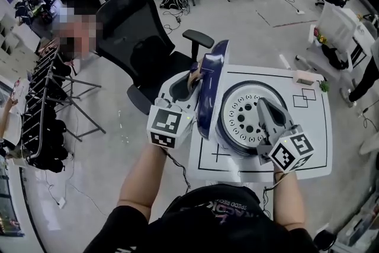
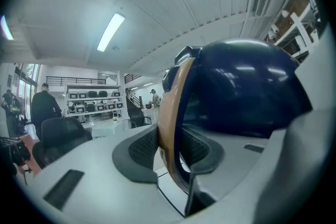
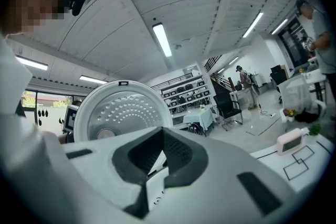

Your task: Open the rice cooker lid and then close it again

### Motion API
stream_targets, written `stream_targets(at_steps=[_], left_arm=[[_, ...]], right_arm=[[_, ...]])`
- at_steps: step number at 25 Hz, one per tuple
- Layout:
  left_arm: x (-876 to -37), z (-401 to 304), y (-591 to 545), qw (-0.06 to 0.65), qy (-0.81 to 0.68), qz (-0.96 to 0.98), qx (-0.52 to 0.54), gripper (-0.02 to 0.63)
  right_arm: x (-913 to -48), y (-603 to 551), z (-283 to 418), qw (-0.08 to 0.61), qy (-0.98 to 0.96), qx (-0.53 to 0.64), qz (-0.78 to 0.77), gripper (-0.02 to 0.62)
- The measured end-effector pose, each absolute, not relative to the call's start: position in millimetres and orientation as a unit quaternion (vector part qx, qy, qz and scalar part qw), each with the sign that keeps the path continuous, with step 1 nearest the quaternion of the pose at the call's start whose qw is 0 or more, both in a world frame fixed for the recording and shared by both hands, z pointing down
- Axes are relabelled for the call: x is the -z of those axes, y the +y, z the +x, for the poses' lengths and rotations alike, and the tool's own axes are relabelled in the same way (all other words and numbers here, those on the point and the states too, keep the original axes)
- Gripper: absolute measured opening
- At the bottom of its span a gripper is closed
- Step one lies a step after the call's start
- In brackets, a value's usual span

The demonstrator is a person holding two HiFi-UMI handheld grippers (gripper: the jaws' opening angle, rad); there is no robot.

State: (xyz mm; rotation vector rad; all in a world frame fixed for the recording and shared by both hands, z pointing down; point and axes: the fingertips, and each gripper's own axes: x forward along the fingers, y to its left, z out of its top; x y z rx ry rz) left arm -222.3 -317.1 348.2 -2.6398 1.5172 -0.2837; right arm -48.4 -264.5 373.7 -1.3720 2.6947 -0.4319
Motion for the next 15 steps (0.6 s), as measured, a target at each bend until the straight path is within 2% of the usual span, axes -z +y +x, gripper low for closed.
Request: stream_targets(at_steps=[15], left_arm=[[-351.6,-231.0,-317.1,0.033,0.493,-0.866,0.077,0.114]], right_arm=[[-370.5,-262.3,-64.3,0.037,0.884,0.134,-0.446,0.002]])
